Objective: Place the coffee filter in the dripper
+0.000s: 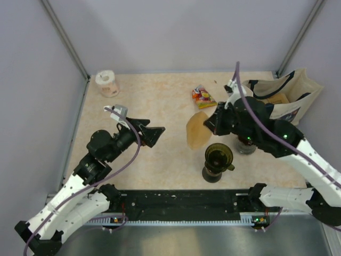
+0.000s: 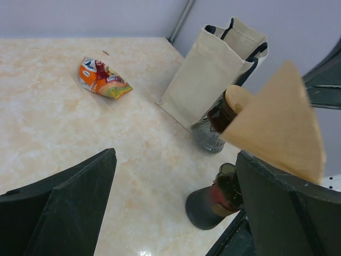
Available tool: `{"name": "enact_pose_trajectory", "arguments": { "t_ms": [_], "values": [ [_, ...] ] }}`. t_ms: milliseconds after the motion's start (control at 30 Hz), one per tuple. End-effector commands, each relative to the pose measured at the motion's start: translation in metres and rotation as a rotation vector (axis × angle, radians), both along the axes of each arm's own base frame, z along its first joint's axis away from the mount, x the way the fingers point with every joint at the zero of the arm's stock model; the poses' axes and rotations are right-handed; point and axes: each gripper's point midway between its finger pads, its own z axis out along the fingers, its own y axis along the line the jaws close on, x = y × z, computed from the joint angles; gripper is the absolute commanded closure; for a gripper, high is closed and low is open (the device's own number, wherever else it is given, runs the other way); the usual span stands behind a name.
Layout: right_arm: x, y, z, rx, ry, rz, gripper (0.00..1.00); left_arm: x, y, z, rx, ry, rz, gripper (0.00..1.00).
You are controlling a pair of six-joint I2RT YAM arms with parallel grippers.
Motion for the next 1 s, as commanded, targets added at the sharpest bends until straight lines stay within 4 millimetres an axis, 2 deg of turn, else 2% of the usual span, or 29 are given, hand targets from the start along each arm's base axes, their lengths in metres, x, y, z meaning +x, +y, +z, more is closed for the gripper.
{"name": "enact_pose_trajectory", "arguments": {
  "t_ms": [0, 133, 300, 533, 733, 967],
  "values": [
    [-0.042, -0.047, -0.013, -0.147, 0.155, 0.007, 1.00, 0.010, -0.003, -0.004, -0.013, 0.018, 0.024, 0.01],
    [-0.059, -0.070, -0.012, -0.192, 0.170, 0.009, 1.00, 0.017, -0.010, -0.018, 0.021, 0.051, 0.016, 0.01],
    [-0.071, -0.094, -0.031, -0.254, 0.202, -0.019, 1.00, 0.021, -0.012, -0.027, 0.045, 0.073, 0.019, 0.01],
    [-0.072, -0.097, -0.060, -0.318, 0.240, -0.023, 1.00, 0.024, -0.016, -0.040, 0.073, 0.103, 0.011, 0.01],
    [-0.056, -0.091, -0.069, -0.328, 0.188, -0.038, 1.00, 0.025, -0.018, -0.047, 0.087, 0.126, 0.005, 0.01],
    [-0.057, -0.090, -0.080, -0.339, 0.205, -0.036, 1.00, 0.026, -0.017, -0.047, 0.090, 0.120, 0.013, 0.01]
  ]
}}
